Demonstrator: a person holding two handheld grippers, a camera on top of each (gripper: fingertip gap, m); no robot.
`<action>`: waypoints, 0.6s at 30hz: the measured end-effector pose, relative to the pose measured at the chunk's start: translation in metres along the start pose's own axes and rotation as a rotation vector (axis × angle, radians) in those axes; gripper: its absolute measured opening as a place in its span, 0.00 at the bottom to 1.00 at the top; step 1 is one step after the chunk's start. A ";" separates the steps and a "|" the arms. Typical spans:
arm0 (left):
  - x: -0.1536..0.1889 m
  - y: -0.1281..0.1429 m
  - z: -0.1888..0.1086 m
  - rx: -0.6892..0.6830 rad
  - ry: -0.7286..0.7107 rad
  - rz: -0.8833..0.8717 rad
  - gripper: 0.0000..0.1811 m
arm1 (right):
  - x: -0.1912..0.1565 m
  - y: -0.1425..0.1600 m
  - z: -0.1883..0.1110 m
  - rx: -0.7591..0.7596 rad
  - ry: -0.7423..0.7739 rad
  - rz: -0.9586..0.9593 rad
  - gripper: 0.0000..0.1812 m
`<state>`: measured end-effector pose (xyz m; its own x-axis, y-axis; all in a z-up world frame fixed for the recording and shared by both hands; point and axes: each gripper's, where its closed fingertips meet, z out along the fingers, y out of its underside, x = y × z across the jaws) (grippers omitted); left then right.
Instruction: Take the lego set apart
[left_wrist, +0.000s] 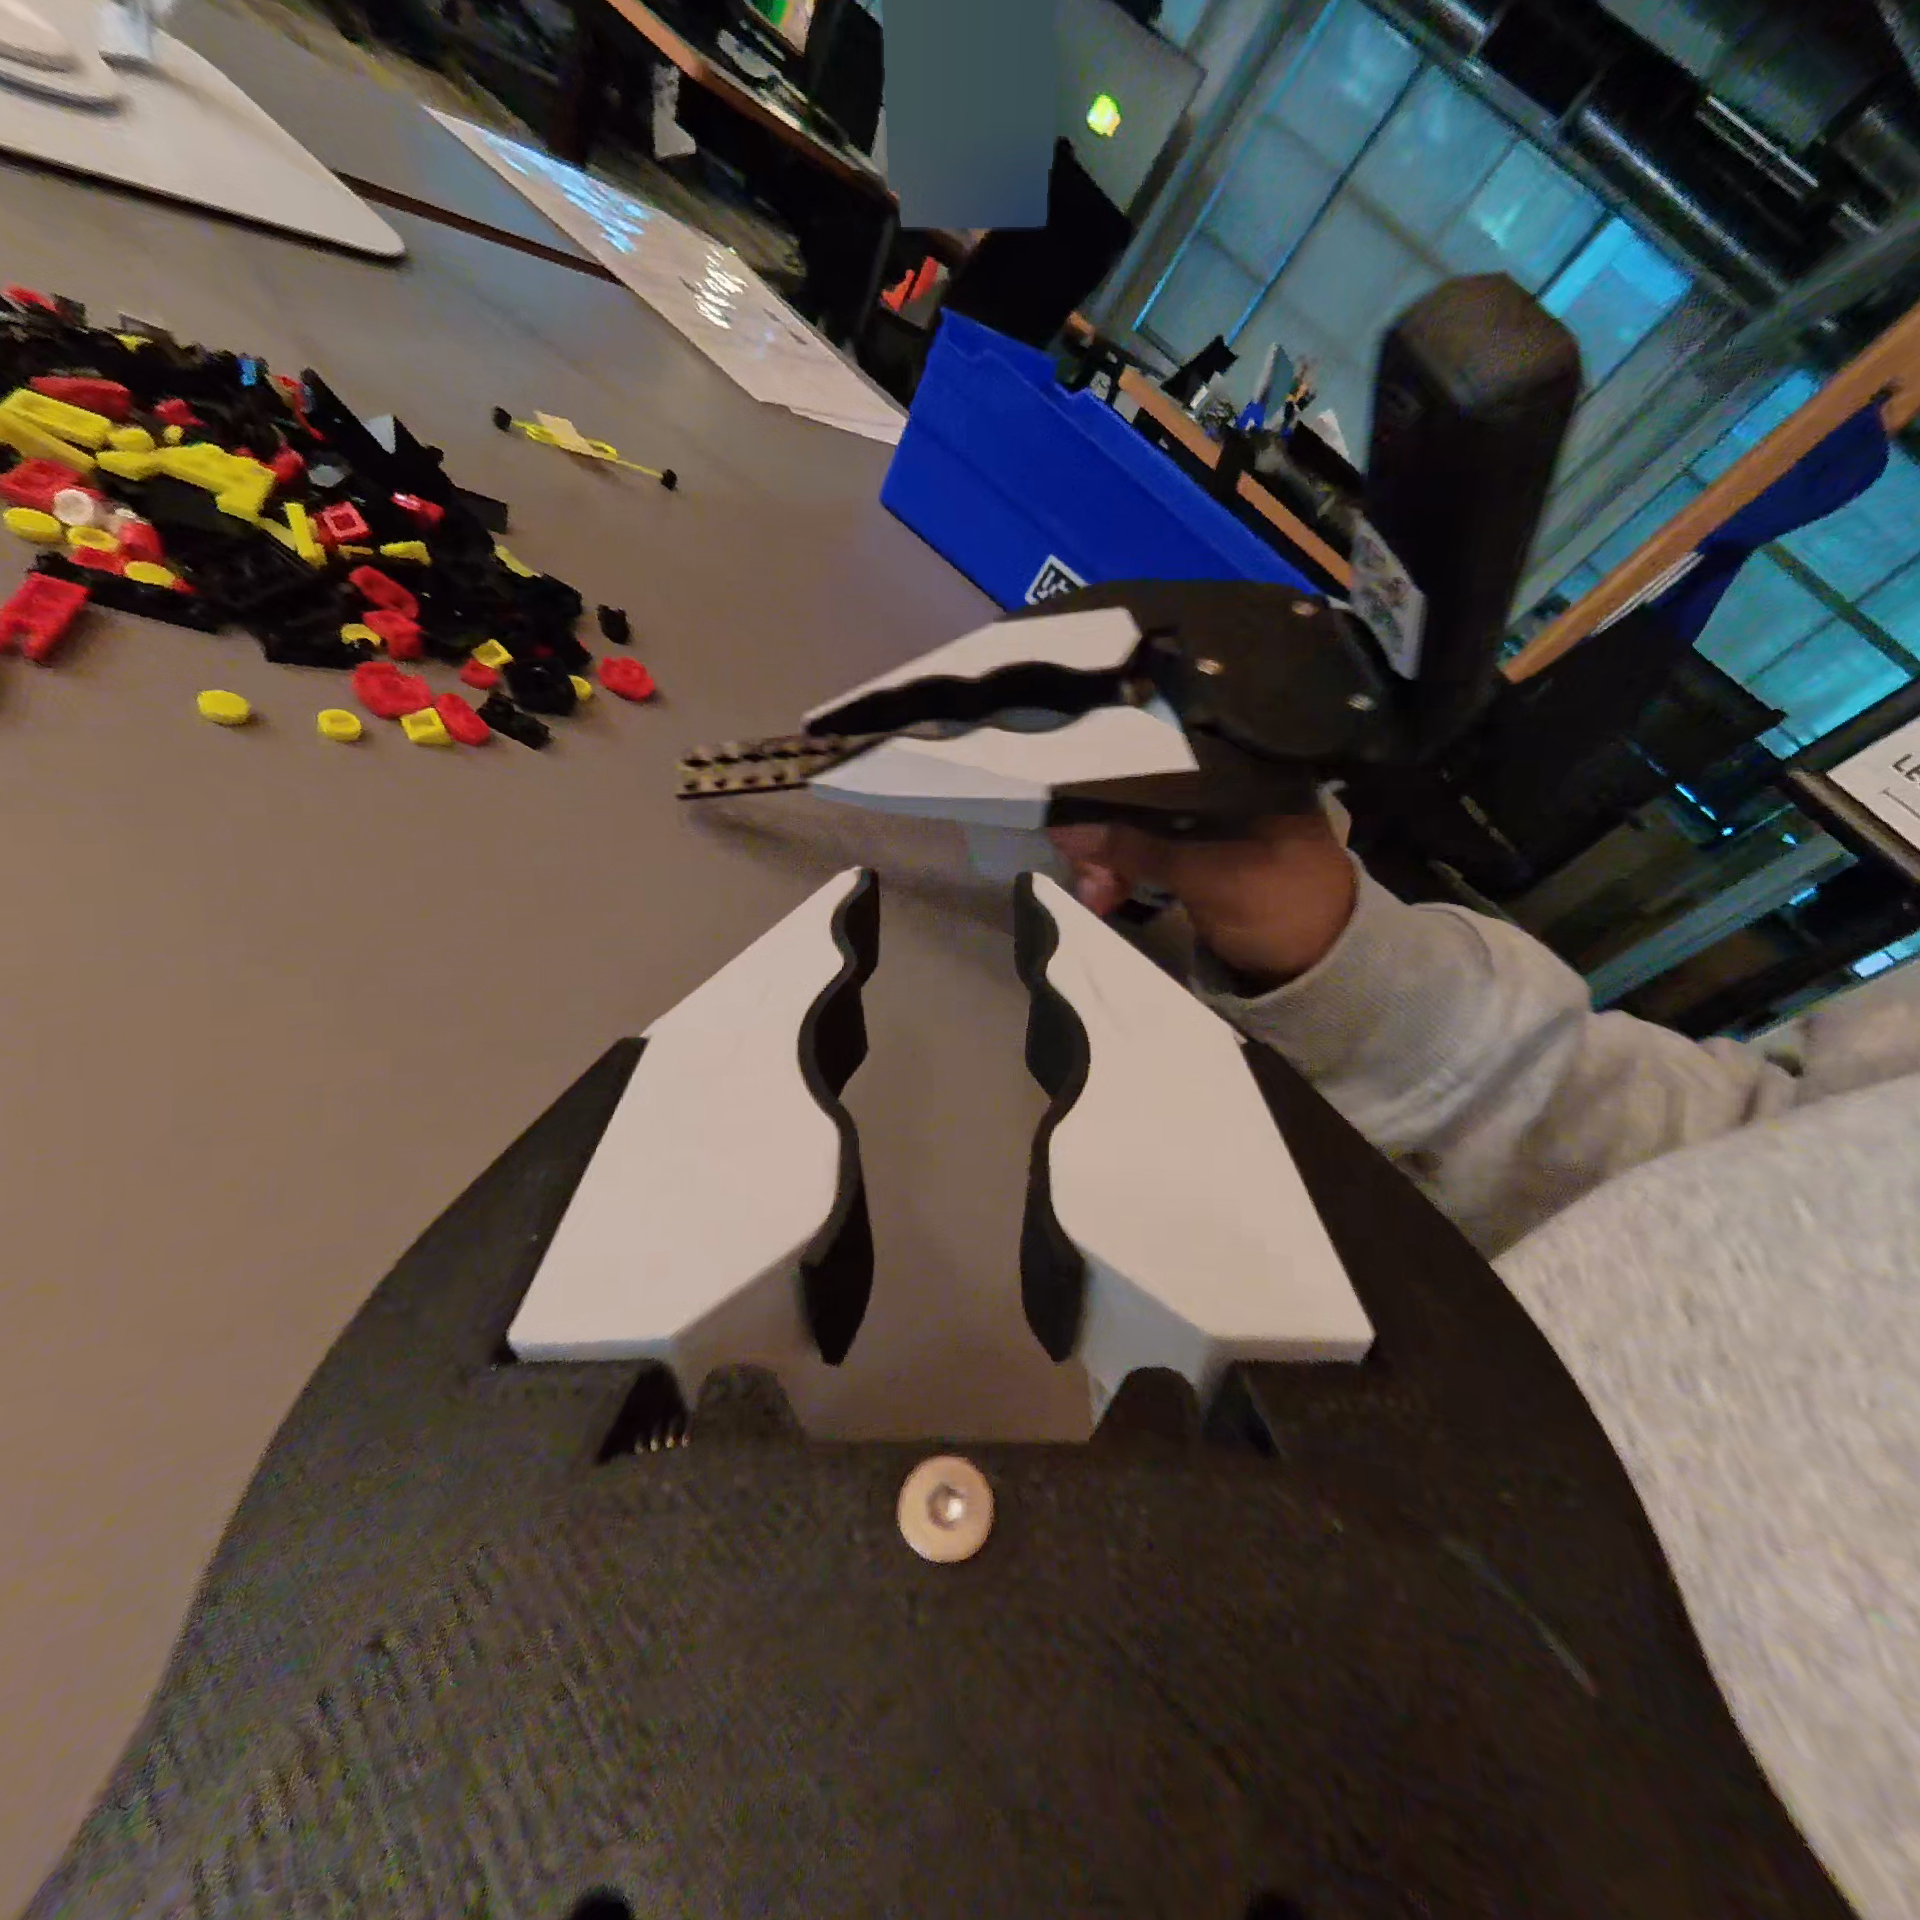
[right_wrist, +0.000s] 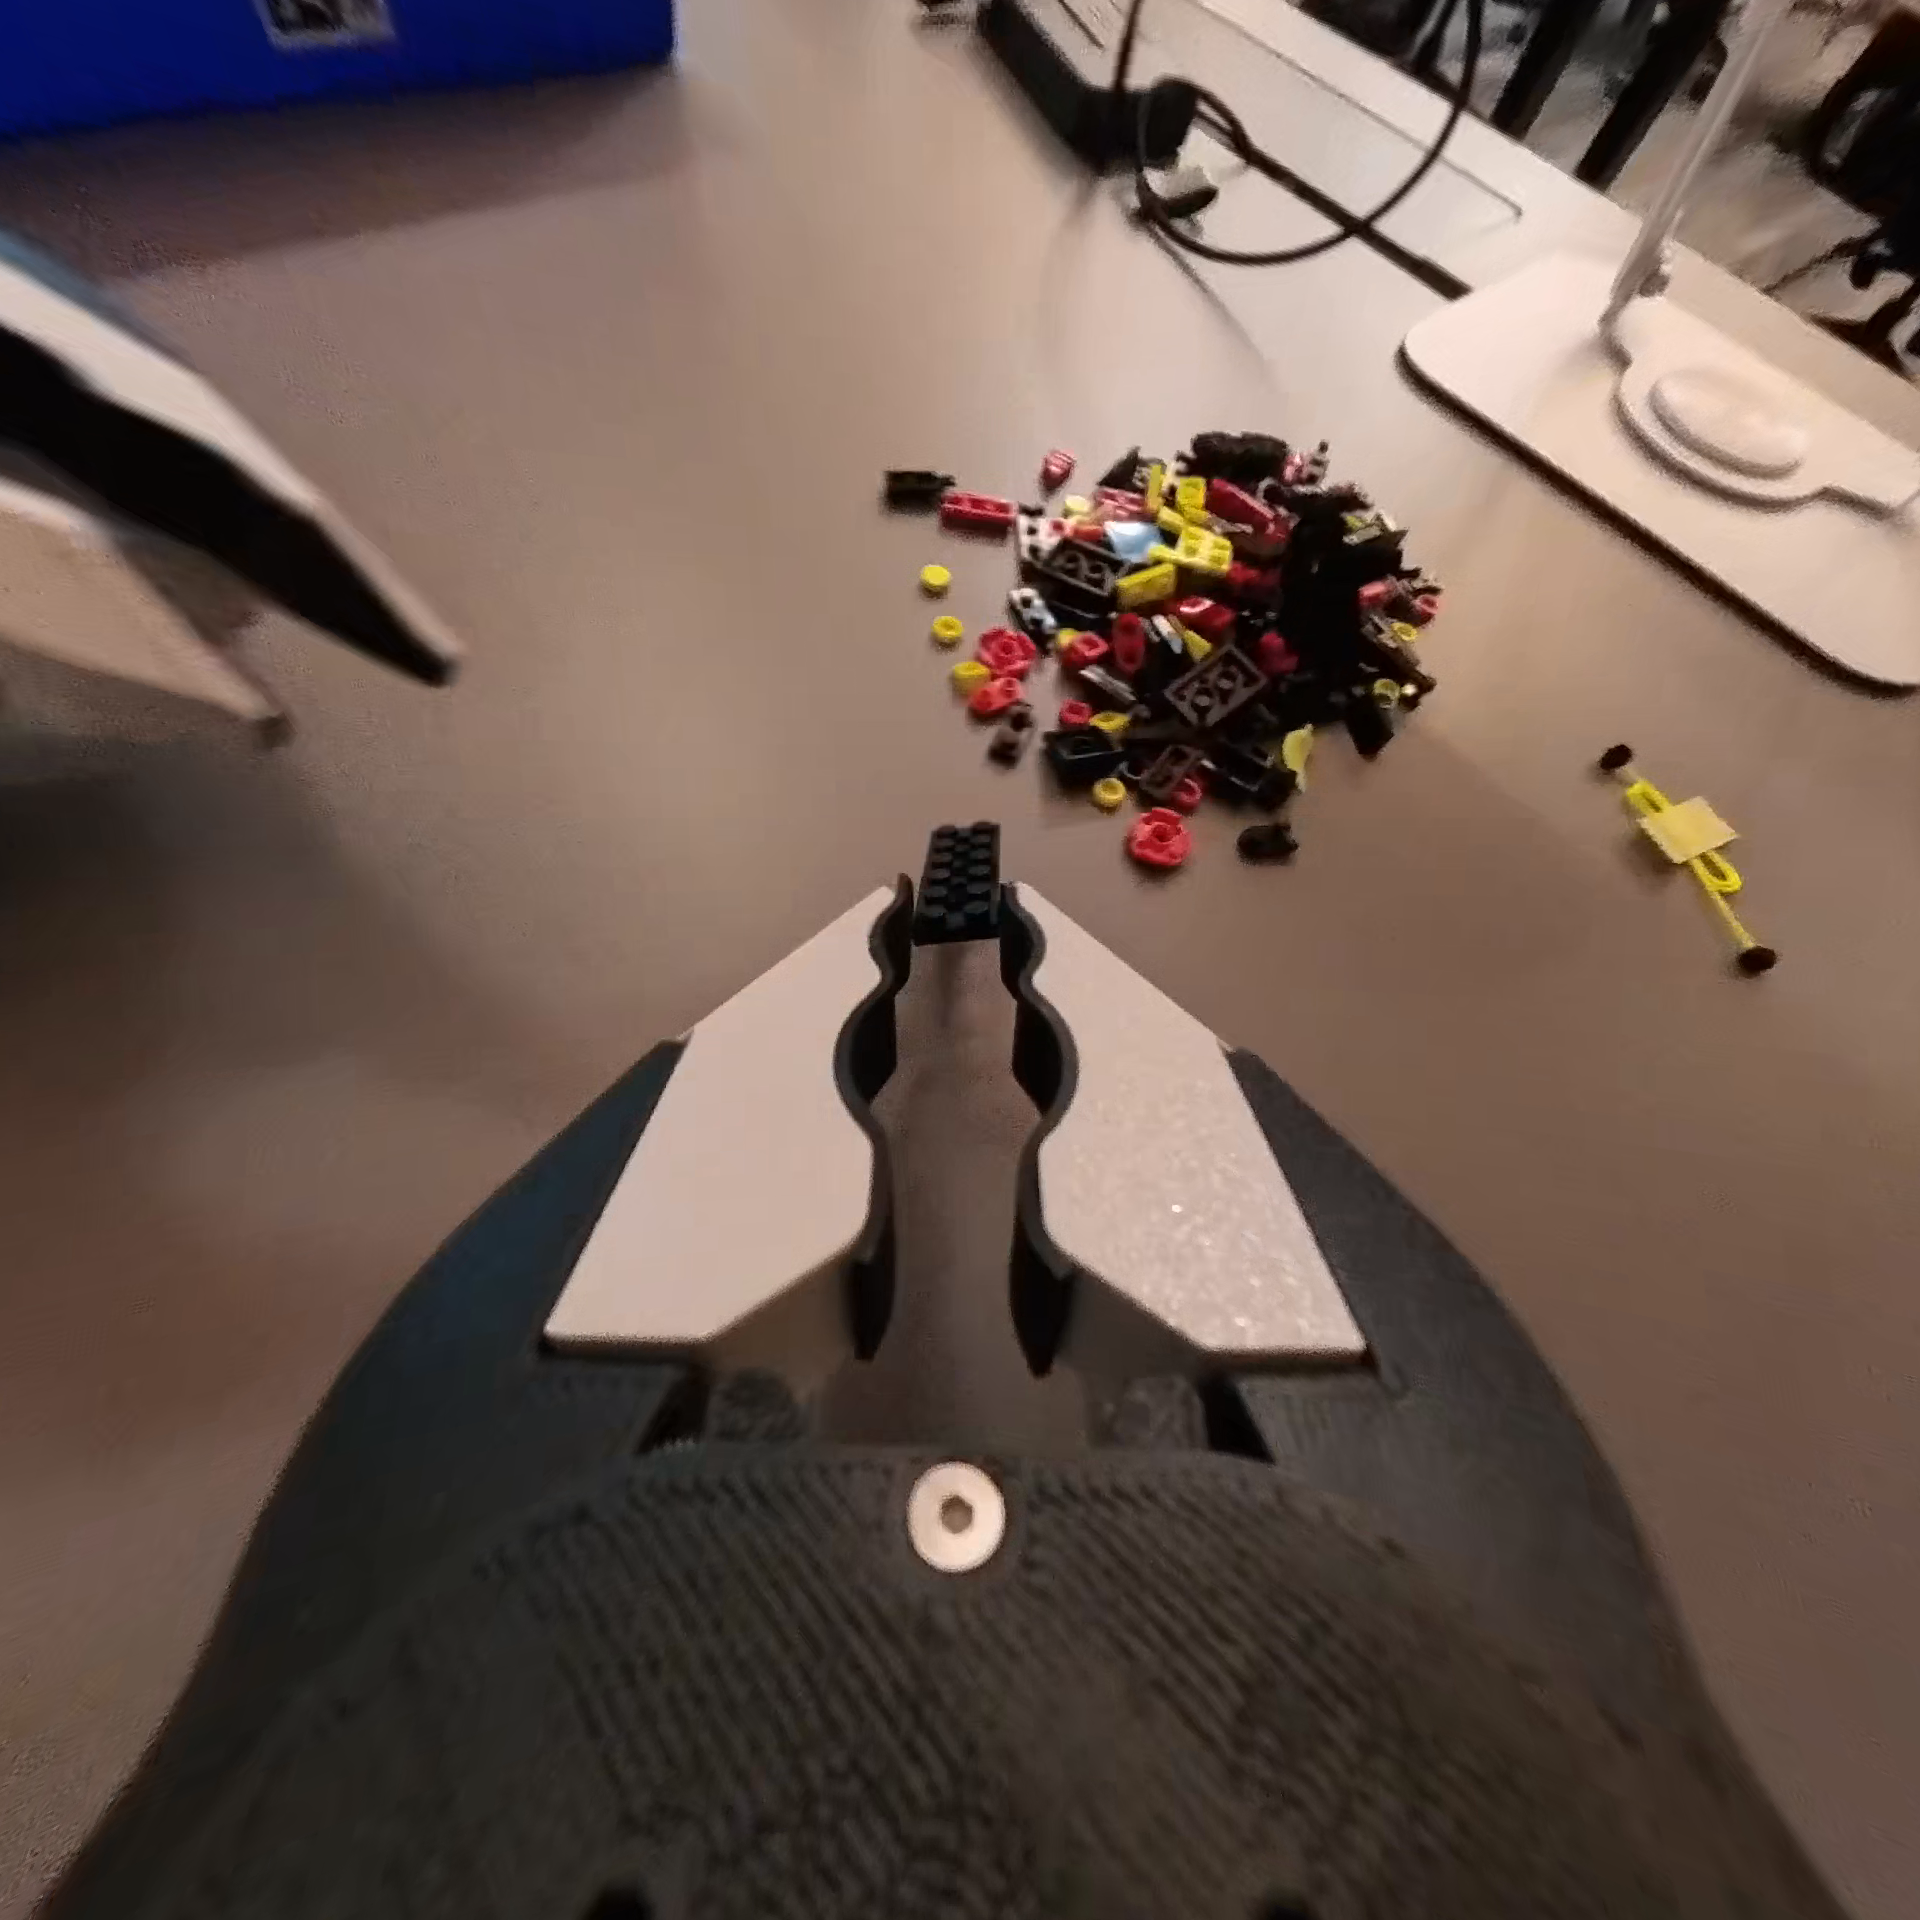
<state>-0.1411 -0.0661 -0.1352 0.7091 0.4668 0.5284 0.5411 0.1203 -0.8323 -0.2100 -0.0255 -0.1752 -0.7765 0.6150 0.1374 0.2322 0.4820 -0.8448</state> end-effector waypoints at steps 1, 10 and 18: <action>0.001 0.000 0.000 -0.001 0.006 0.001 0.13 | 0.006 0.001 0.006 -0.006 0.018 0.002 0.08; 0.004 0.006 0.001 -0.041 0.044 0.006 0.09 | 0.027 0.009 0.032 -0.112 0.083 0.004 0.11; 0.007 0.008 0.002 -0.053 0.078 -0.003 0.09 | 0.021 0.005 0.022 -0.063 0.097 -0.040 0.12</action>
<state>-0.1330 -0.0599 -0.1386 0.7392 0.3965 0.5444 0.5652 0.0741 -0.8216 -0.2382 -0.0237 -0.1880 -0.7264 0.6505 0.2219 0.2410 0.5434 -0.8041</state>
